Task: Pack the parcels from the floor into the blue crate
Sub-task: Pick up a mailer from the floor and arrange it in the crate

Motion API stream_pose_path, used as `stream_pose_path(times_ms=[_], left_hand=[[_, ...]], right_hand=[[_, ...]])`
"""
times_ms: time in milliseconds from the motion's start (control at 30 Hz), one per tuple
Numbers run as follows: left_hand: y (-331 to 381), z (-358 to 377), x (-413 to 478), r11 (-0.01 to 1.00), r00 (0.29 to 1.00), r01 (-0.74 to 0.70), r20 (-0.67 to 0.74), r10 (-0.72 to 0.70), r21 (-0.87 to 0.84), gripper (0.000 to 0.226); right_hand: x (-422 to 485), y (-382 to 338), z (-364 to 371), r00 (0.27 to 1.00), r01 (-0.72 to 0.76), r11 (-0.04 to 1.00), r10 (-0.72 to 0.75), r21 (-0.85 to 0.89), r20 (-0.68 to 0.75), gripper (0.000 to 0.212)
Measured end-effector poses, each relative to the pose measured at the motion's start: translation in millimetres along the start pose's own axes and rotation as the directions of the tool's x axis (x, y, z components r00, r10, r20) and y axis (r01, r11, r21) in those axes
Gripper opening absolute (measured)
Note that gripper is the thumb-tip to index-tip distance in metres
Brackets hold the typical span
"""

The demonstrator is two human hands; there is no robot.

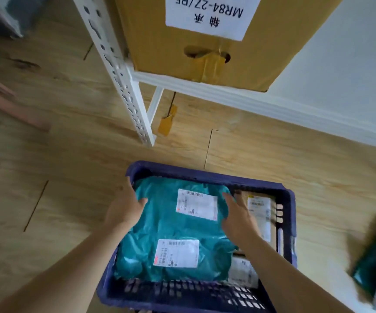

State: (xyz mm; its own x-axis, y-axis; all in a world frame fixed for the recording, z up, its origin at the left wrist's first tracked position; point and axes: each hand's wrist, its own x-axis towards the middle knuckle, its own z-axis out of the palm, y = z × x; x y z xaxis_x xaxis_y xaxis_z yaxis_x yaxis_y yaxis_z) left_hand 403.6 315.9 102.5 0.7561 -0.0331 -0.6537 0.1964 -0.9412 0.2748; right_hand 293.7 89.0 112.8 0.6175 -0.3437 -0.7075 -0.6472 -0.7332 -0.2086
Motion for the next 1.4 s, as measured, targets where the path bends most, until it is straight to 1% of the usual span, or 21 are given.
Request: stream_pose_path(times_ms=[33, 100, 133, 167, 233, 267, 300, 333, 367, 400, 433, 467, 533, 600, 667, 833, 967, 1067, 1200, 1300, 1400], left_hand=[[0, 6, -3, 0.987, 0.997, -0.081, -0.001, 0.082, 0.136, 0.08], [-3, 22, -11, 0.884, 0.96, -0.273, 0.046, 0.276, 0.38, 0.088], [-5, 31, -14, 0.825, 0.938, -0.339, 0.093, 0.335, 0.451, 0.089], [-9, 41, -15, 0.777, 0.922, -0.381, 0.149, 0.356, 0.502, 0.09], [-17, 57, -15, 0.707, 0.896, -0.434, 0.188, 0.402, 0.558, 0.09], [-19, 61, -12, 0.693, 0.892, -0.445, 0.215, 0.397, 0.567, 0.091], [-24, 69, -5, 0.654, 0.89, -0.448, 0.237, 0.389, 0.61, 0.089], [-29, 75, 1, 0.644, 0.892, -0.436, 0.205, 0.403, 0.628, 0.086], [-32, 81, 8, 0.651, 0.889, -0.429, 0.163, 0.429, 0.627, 0.083], [-33, 85, 15, 0.658, 0.894, -0.425, 0.172, 0.415, 0.622, 0.081], [-31, 88, 20, 0.682, 0.904, -0.417, 0.2, 0.377, 0.6, 0.079], [-29, 94, 25, 0.711, 0.92, -0.387, 0.198, 0.338, 0.586, 0.075], [-32, 106, 32, 0.702, 0.928, -0.372, 0.218, 0.302, 0.607, 0.071], [-31, 113, 36, 0.725, 0.935, -0.354, 0.23, 0.269, 0.591, 0.072], [-26, 110, 35, 0.725, 0.937, -0.348, 0.253, 0.242, 0.594, 0.072], [-6, 82, 13, 0.696, 0.937, -0.348, 0.249, 0.244, 0.628, 0.063], [21, 40, -14, 0.673, 0.931, -0.364, 0.233, 0.28, 0.644, 0.062], [51, 3, -42, 0.664, 0.916, -0.399, 0.248, 0.315, 0.632, 0.061], [103, -49, -91, 0.676, 0.881, -0.469, 0.247, 0.403, 0.569, 0.054], [141, -87, -134, 0.661, 0.83, -0.546, 0.223, 0.511, 0.515, 0.051], [173, -127, -182, 0.633, 0.77, -0.617, 0.189, 0.61, 0.467, 0.049]], right_hand=[[1, 2, 8, 1.0, -0.003, 1.0, 0.004, -0.017, 0.031, 0.076], [-1, 5, 23, 0.995, 0.003, 0.996, 0.006, -0.086, 0.101, 0.077], [-2, 5, 30, 0.991, 0.014, 0.993, 0.002, -0.116, 0.136, 0.078], [-3, 5, 38, 0.986, 0.035, 0.989, -0.011, -0.142, 0.169, 0.079], [-1, 6, 51, 0.975, 0.085, 0.981, -0.046, -0.176, 0.218, 0.08], [1, 6, 57, 0.969, 0.106, 0.977, -0.06, -0.183, 0.241, 0.081], [5, 8, 64, 0.961, 0.123, 0.975, -0.07, -0.187, 0.269, 0.082], [8, 8, 69, 0.952, 0.136, 0.972, -0.074, -0.193, 0.298, 0.082], [12, 8, 74, 0.943, 0.143, 0.969, -0.071, -0.201, 0.325, 0.081], [16, 10, 78, 0.937, 0.146, 0.967, -0.067, -0.211, 0.344, 0.081], [20, 11, 82, 0.932, 0.15, 0.963, -0.063, -0.222, 0.357, 0.08], [25, 13, 86, 0.929, 0.152, 0.96, -0.058, -0.233, 0.365, 0.08], [34, 16, 92, 0.922, 0.154, 0.956, -0.048, -0.251, 0.383, 0.081], [39, 19, 94, 0.919, 0.157, 0.955, -0.048, -0.252, 0.392, 0.081], [38, 19, 90, 0.92, 0.16, 0.955, -0.052, -0.251, 0.389, 0.081], [14, 19, 57, 0.951, 0.152, 0.972, -0.095, -0.179, 0.294, 0.074], [-12, 19, 8, 0.966, 0.149, 0.979, -0.115, -0.136, 0.23, 0.073], [-39, 16, -35, 0.977, 0.153, 0.983, -0.134, -0.103, 0.168, 0.07], [-84, 7, -92, 0.987, 0.149, 0.987, -0.145, -0.061, 0.068, 0.066], [-124, -3, -137, 0.984, 0.175, 0.984, -0.175, -0.019, -0.02, 0.06], [-178, -10, -182, 0.969, 0.205, 0.978, -0.197, 0.035, -0.151, 0.052]])
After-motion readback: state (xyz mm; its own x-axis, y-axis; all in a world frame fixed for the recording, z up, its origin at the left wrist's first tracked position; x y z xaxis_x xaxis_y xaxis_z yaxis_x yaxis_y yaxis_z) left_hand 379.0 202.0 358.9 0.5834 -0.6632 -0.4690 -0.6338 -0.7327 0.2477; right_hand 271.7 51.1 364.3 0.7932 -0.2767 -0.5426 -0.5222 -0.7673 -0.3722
